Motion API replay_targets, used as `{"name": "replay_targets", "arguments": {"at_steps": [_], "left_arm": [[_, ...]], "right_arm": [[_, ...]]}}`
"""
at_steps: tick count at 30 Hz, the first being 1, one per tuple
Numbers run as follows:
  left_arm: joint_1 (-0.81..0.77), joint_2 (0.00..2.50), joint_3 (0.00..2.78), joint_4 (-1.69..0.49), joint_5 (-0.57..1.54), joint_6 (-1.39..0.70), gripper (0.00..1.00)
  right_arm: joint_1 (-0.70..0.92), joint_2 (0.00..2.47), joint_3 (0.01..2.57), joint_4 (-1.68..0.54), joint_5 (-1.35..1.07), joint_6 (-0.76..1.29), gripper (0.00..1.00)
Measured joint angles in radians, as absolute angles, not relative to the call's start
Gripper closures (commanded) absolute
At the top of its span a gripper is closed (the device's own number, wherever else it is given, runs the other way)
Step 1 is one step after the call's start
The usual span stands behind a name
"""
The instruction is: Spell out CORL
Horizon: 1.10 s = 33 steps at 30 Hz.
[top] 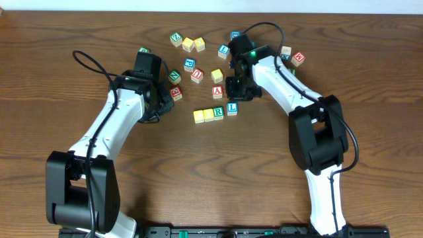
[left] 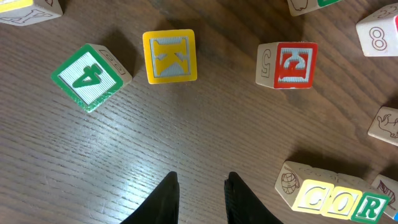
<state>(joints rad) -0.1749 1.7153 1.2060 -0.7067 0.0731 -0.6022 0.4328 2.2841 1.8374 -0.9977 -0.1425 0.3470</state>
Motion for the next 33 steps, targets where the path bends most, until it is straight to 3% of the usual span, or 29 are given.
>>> {"name": "replay_targets", "arguments": {"at_steps": [12, 24, 33], "left_arm": [[-0.175, 1.715, 1.206, -0.704, 0.073, -0.603, 0.75], [-0.175, 1.715, 1.206, -0.701, 0.073, -0.603, 0.75], [-0.175, 1.715, 1.206, -0.701, 0.073, -0.603, 0.75]], "right_arm": [[0.44, 2.284, 1.837, -1.013, -0.143, 0.347, 0.89], [0.44, 2.284, 1.837, -1.014, -0.181, 0.347, 0.99], [0.469, 2.284, 1.837, -1.016, -0.208, 0.347, 0.99]]}}
